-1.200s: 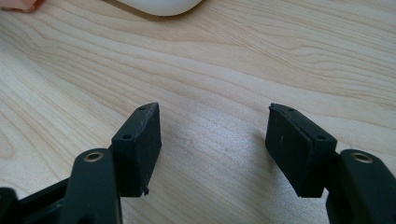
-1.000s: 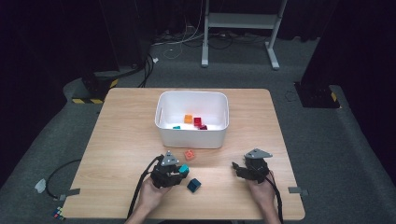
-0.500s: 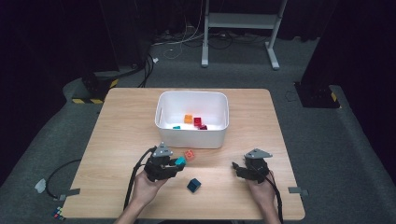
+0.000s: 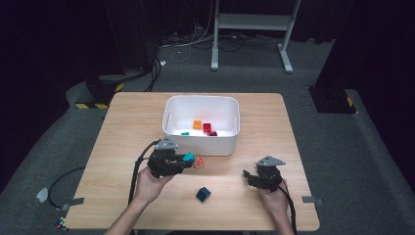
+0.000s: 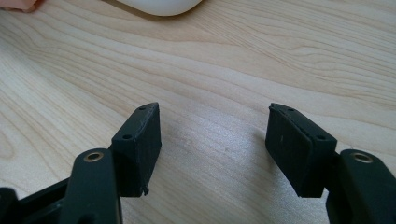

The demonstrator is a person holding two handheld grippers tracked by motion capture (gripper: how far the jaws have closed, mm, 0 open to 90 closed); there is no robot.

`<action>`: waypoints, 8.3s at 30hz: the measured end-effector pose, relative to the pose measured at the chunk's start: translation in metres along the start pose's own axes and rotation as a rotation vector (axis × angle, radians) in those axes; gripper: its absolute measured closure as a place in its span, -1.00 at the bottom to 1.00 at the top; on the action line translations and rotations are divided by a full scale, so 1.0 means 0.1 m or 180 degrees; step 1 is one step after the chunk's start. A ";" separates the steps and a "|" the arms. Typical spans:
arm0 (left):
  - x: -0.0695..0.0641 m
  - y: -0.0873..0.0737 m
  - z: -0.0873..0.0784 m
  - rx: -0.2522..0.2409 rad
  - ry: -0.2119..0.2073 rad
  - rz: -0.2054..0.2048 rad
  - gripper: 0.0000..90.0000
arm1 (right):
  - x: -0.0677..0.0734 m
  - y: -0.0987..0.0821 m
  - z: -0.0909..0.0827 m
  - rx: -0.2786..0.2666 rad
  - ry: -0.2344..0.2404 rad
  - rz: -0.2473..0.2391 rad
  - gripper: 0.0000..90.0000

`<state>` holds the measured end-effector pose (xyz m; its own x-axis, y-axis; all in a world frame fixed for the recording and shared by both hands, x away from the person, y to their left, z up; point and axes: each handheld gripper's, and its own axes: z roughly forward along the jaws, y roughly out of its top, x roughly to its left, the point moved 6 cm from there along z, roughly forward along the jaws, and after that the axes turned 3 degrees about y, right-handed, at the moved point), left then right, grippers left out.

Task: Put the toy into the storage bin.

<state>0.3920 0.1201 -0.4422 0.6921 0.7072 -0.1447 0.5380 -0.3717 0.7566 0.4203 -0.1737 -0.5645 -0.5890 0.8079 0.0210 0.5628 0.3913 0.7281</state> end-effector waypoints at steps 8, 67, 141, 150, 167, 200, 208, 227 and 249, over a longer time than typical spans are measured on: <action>0.07 0.26 -0.11 -0.0055 -0.0027 -0.0008 0.50 | 0.00 0.00 0.00 0.0000 0.0000 -0.0001 -0.20; 0.69 1.10 0.09 -0.0101 0.0352 -0.0248 0.49 | 0.00 0.00 0.00 0.0001 0.0002 0.0000 -0.21; 0.25 0.42 -0.17 -0.0328 0.0450 0.0054 -0.21 | 0.00 0.00 0.00 0.0004 0.0002 0.0002 -0.21; 0.17 0.19 -0.03 -0.0281 0.0346 0.0002 -0.21 | 0.00 0.00 0.00 0.0004 0.0002 0.0002 -0.21; 0.15 -0.19 0.31 -0.0129 0.0300 -0.0075 -0.21 | 0.00 0.00 0.00 0.0004 0.0002 0.0004 -0.21; 0.27 -0.49 1.04 0.0172 0.0450 -0.0120 -0.19 | 0.00 0.00 0.00 0.0000 0.0002 -0.0002 -0.21; 0.28 -0.49 1.12 0.0193 0.0515 -0.0098 -0.15 | 0.00 0.00 0.00 0.0004 0.0003 0.0003 -0.21; 0.25 -0.48 1.19 0.0201 0.0562 -0.0016 0.09 | 0.00 0.00 0.00 0.0000 0.0002 -0.0001 -0.21; 0.17 -0.47 1.05 0.0215 0.0449 0.0091 0.12 | 0.00 0.00 0.00 0.0004 0.0003 0.0006 -0.21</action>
<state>0.4290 0.0863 -0.5475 0.6356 0.7714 -0.0290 0.5534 -0.4291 0.7138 0.4200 -0.1734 -0.5644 -0.5884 0.8083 0.0230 0.5647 0.3904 0.7272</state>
